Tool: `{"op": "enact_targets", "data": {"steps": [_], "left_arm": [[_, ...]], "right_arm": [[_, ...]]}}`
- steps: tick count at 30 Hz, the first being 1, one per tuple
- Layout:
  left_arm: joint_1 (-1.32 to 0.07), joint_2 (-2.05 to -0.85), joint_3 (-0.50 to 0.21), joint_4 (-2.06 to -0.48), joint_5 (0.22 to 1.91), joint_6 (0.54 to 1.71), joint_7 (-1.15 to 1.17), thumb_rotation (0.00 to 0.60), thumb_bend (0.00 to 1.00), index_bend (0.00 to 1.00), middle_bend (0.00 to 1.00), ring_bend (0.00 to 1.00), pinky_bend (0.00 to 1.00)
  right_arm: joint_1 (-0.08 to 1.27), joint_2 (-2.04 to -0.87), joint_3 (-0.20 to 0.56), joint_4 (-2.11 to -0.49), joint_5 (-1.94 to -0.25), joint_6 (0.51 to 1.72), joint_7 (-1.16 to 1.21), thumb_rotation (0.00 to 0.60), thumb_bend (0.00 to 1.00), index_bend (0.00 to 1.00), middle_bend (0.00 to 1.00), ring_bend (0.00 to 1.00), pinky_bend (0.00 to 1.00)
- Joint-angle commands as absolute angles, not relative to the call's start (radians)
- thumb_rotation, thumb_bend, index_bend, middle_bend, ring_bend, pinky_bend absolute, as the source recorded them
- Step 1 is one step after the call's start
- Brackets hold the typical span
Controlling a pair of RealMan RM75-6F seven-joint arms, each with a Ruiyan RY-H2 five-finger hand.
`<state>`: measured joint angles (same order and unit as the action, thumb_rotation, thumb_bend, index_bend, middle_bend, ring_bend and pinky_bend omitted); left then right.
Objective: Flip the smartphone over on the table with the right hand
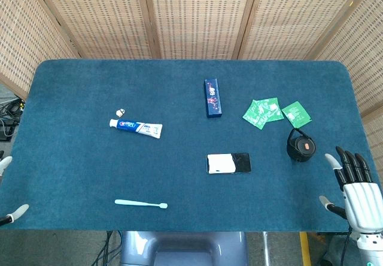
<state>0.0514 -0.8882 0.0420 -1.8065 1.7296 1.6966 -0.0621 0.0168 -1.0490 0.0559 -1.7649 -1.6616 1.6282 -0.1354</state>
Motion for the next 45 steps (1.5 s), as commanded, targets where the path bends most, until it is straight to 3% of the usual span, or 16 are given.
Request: {"op": "enact_targets", "data": {"steps": [1, 7, 12, 19, 26, 31, 38, 45], "left_arm": [[0.051, -0.888, 0.042, -1.806, 1.73, 1.697, -0.063, 0.6, 0.0, 0.0, 0.0, 0.0, 0.0], [0.05, -0.888, 0.041, -1.807, 1.726, 1.693, -0.062, 0.6, 0.0, 0.0, 0.0, 0.0, 0.0], [0.046, -0.89, 0.034, -1.809, 1.713, 1.687, -0.057, 0.6, 0.0, 0.0, 0.0, 0.0, 0.0], [0.015, -0.899, 0.009, -1.83, 1.643, 1.623, -0.024, 0.6, 0.0, 0.0, 0.0, 0.0, 0.0], [-0.021, -0.909, -0.021, -1.834, 1.551, 1.548, 0.001, 0.6, 0.0, 0.0, 0.0, 0.0, 0.0], [-0.036, -0.91, -0.036, -1.836, 1.508, 1.52, 0.005, 0.6, 0.0, 0.0, 0.0, 0.0, 0.0], [-0.05, -0.911, -0.046, -1.833, 1.468, 1.488, 0.01, 0.6, 0.0, 0.0, 0.0, 0.0, 0.0], [-0.055, -0.912, -0.048, -1.833, 1.459, 1.479, 0.014, 0.6, 0.0, 0.0, 0.0, 0.0, 0.0]], "right_arm": [[0.016, -1.048, 0.055, -1.766, -1.662, 1.628, -0.136, 0.6, 0.0, 0.0, 0.0, 0.0, 0.0], [0.032, -1.054, 0.053, -1.768, -1.658, 1.596, -0.145, 0.6, 0.0, 0.0, 0.0, 0.0, 0.0], [0.113, -1.062, 0.074, -1.765, -1.661, 1.479, -0.199, 0.6, 0.0, 0.0, 0.0, 0.0, 0.0], [0.381, -1.086, 0.185, -1.806, -1.508, 1.089, -0.285, 0.6, 0.0, 0.0, 0.0, 0.0, 0.0], [0.582, -1.263, 0.26, -1.717, -1.27, 0.838, -0.281, 0.6, 0.0, 0.14, 0.0, 0.0, 0.0], [0.668, -1.378, 0.264, -1.642, -1.12, 0.763, -0.341, 0.6, 0.07, 0.23, 0.0, 0.0, 0.0], [0.74, -1.507, 0.232, -1.563, -0.99, 0.763, -0.434, 0.6, 0.2, 0.27, 0.0, 0.0, 0.0], [0.778, -1.574, 0.224, -1.512, -0.897, 0.793, -0.487, 0.6, 0.21, 0.28, 0.0, 0.0, 0.0]]}}
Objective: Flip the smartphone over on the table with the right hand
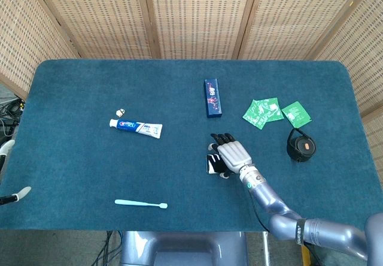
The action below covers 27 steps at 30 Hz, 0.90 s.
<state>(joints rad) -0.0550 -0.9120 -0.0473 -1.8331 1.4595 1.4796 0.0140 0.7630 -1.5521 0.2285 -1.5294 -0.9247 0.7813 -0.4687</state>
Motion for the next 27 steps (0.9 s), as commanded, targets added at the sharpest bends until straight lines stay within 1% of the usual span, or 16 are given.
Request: {"op": "enact_targets", "data": {"steps": [1, 6, 16, 21, 23, 25, 27], "left_arm": [[-0.056, -0.912, -0.048, -1.833, 1.459, 1.479, 0.014, 0.6, 0.0, 0.0, 0.0, 0.0, 0.0], [-0.055, -0.911, -0.047, -1.833, 1.461, 1.481, 0.011, 0.6, 0.0, 0.0, 0.0, 0.0, 0.0], [-0.055, -0.908, -0.047, -1.831, 1.46, 1.482, 0.004, 0.6, 0.0, 0.0, 0.0, 0.0, 0.0], [-0.056, -0.908, -0.046, -1.831, 1.46, 1.481, 0.003, 0.6, 0.0, 0.0, 0.0, 0.0, 0.0], [-0.057, -0.908, -0.047, -1.832, 1.459, 1.48, 0.002, 0.6, 0.0, 0.0, 0.0, 0.0, 0.0], [-0.057, -0.908, -0.047, -1.832, 1.458, 1.479, 0.003, 0.6, 0.0, 0.0, 0.0, 0.0, 0.0], [-0.058, -0.907, -0.046, -1.833, 1.459, 1.479, 0.003, 0.6, 0.0, 0.0, 0.0, 0.0, 0.0]], "right_arm": [[0.783, -1.583, 0.222, -1.505, -0.886, 0.797, -0.494, 0.6, 0.21, 0.28, 0.0, 0.0, 0.0], [0.803, -1.616, 0.206, -1.486, -0.833, 0.817, -0.526, 0.6, 0.21, 0.27, 0.0, 0.0, 0.0], [0.827, -1.646, 0.172, -1.468, -0.791, 0.838, -0.563, 0.6, 0.21, 0.26, 0.0, 0.0, 0.0], [0.833, -1.666, 0.162, -1.439, -0.796, 0.848, -0.561, 0.6, 0.24, 0.29, 0.0, 0.0, 0.0], [0.835, -1.674, 0.157, -1.426, -0.801, 0.853, -0.563, 0.6, 0.29, 0.34, 0.0, 0.0, 0.0], [0.836, -1.68, 0.154, -1.417, -0.799, 0.855, -0.564, 0.6, 0.35, 0.42, 0.0, 0.0, 0.0], [0.839, -1.686, 0.153, -1.407, -0.792, 0.857, -0.566, 0.6, 0.44, 0.54, 0.0, 0.0, 0.0]]}}
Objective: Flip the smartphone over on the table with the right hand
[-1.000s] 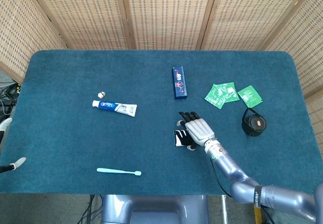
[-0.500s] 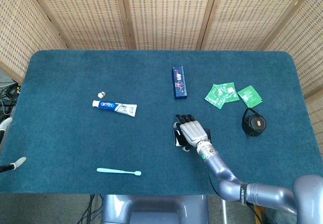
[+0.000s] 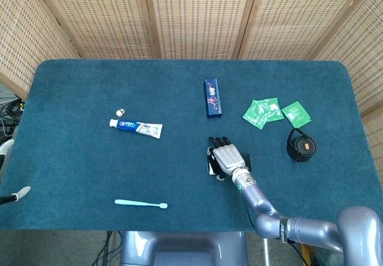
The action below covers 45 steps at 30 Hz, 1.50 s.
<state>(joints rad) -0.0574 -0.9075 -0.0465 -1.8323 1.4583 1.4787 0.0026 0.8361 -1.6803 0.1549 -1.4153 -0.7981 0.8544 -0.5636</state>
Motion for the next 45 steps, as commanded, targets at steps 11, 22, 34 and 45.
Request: {"op": "enact_targets", "data": {"steps": [11, 22, 34, 45], "left_arm": [[-0.057, -0.905, -0.044, -1.834, 1.463, 1.481, -0.001, 0.6, 0.0, 0.0, 0.0, 0.0, 0.0], [-0.054, -0.901, -0.044, -1.833, 1.465, 1.486, -0.013, 0.6, 0.0, 0.0, 0.0, 0.0, 0.0], [-0.053, -0.897, -0.041, -1.832, 1.474, 1.488, -0.024, 0.6, 0.0, 0.0, 0.0, 0.0, 0.0], [-0.046, -0.893, -0.031, -1.831, 1.498, 1.502, -0.037, 0.6, 0.0, 0.0, 0.0, 0.0, 0.0]], "right_arm": [[0.835, -1.671, 0.179, -1.472, -0.816, 0.868, -0.502, 0.6, 0.56, 0.67, 0.0, 0.0, 0.0], [0.829, -1.64, 0.241, -1.593, -0.891, 0.884, -0.377, 0.6, 0.56, 0.67, 0.0, 0.0, 0.0], [0.769, -1.592, 0.315, -1.737, -0.957, 0.878, -0.105, 0.6, 0.56, 0.66, 0.0, 0.0, 0.0], [0.654, -1.517, 0.264, -1.646, -1.024, 0.804, 0.197, 0.6, 0.56, 0.6, 0.0, 0.0, 0.0]]}}
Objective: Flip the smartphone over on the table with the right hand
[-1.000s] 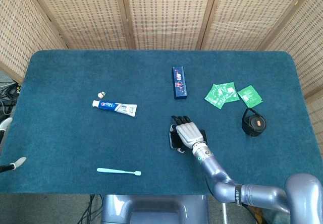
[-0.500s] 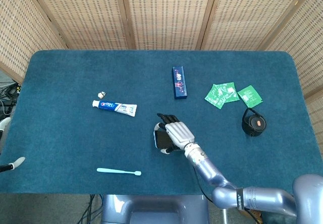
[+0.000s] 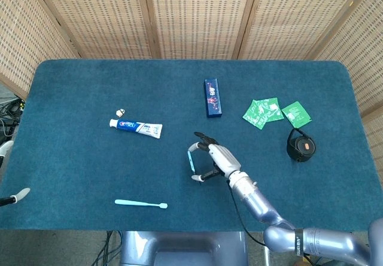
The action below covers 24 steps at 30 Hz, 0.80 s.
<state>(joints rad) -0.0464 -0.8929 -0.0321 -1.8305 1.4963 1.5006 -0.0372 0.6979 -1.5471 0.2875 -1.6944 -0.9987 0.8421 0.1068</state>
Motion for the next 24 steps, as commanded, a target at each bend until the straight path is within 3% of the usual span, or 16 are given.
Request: {"op": "enact_targets", "data": {"steps": [1, 4, 6, 9, 11, 17, 24], "left_arm": [[-0.045, -0.893, -0.031, -1.831, 1.499, 1.503, -0.037, 0.6, 0.0, 0.0, 0.0, 0.0, 0.0], [-0.043, -0.894, -0.028, -1.832, 1.506, 1.506, -0.034, 0.6, 0.0, 0.0, 0.0, 0.0, 0.0], [-0.042, -0.894, -0.026, -1.834, 1.51, 1.509, -0.031, 0.6, 0.0, 0.0, 0.0, 0.0, 0.0], [-0.038, -0.896, -0.024, -1.837, 1.517, 1.516, -0.026, 0.6, 0.0, 0.0, 0.0, 0.0, 0.0], [-0.037, -0.896, -0.023, -1.838, 1.519, 1.519, -0.024, 0.6, 0.0, 0.0, 0.0, 0.0, 0.0], [-0.036, -0.902, -0.017, -1.844, 1.533, 1.522, -0.005, 0.6, 0.0, 0.0, 0.0, 0.0, 0.0], [-0.026, -0.901, -0.008, -1.847, 1.563, 1.542, -0.005, 0.6, 0.0, 0.0, 0.0, 0.0, 0.0]], "right_arm": [[0.648, -1.512, 0.259, -1.633, -1.029, 0.793, 0.219, 0.6, 0.56, 0.58, 0.0, 0.0, 0.0], [0.624, -1.487, 0.245, -1.574, -1.025, 0.747, 0.292, 0.6, 0.56, 0.49, 0.0, 0.0, 0.0], [0.609, -1.473, 0.244, -1.529, -1.047, 0.715, 0.362, 0.6, 0.56, 0.38, 0.0, 0.0, 0.0], [0.577, -1.439, 0.252, -1.465, -1.091, 0.675, 0.493, 0.6, 0.54, 0.1, 0.0, 0.0, 0.0], [0.563, -1.42, 0.251, -1.44, -1.134, 0.664, 0.549, 0.6, 0.52, 0.01, 0.0, 0.0, 0.0], [0.52, -1.351, 0.241, -1.383, -1.27, 0.714, 0.674, 0.6, 0.52, 0.0, 0.0, 0.0, 0.0], [0.464, -1.248, 0.209, -1.449, -1.409, 0.854, 0.701, 0.6, 0.48, 0.0, 0.0, 0.0, 0.0]]}}
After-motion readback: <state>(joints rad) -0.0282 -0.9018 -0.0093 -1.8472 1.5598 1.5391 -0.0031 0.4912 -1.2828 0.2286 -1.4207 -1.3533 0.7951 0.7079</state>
